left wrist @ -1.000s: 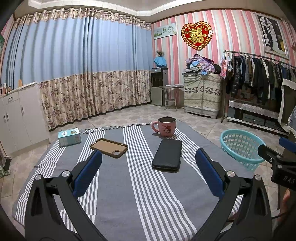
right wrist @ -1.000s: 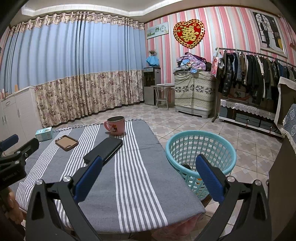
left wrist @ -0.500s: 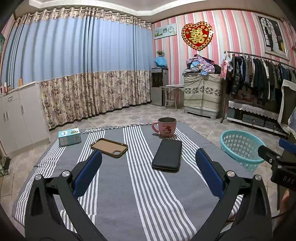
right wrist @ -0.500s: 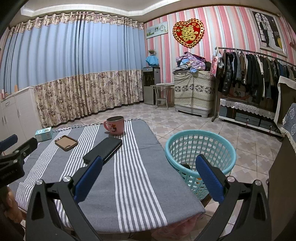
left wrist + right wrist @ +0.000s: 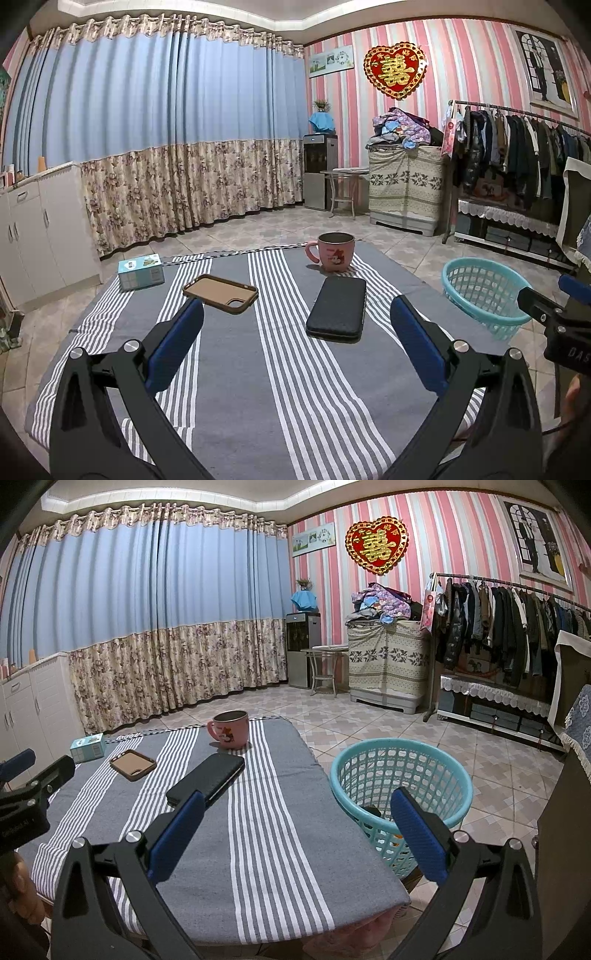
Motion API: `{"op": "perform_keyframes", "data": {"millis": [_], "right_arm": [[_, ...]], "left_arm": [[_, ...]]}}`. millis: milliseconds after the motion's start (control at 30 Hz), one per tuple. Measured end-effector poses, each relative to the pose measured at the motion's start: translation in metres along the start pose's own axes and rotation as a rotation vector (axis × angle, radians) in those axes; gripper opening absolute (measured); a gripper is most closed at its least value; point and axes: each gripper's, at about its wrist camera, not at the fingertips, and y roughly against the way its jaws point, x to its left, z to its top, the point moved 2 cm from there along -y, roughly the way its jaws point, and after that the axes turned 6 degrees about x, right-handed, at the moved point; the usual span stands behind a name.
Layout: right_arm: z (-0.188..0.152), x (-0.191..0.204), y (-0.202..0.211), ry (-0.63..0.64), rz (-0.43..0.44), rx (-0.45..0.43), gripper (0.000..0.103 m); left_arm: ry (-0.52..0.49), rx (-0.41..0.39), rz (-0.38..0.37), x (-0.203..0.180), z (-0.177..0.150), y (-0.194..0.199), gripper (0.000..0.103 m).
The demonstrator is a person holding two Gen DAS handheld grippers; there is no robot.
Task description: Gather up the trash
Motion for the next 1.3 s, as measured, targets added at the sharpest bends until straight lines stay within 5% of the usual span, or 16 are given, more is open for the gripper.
{"op": "perform_keyframes", "data": {"millis": [1300], "right_arm": [[0.0006, 0.0016, -0.0007, -0.001, 0.000, 0.000, 0.098]], "left_arm": [[0.013, -0.003, 0.003, 0.0029, -0.0016, -0.0013, 0.098]]}}
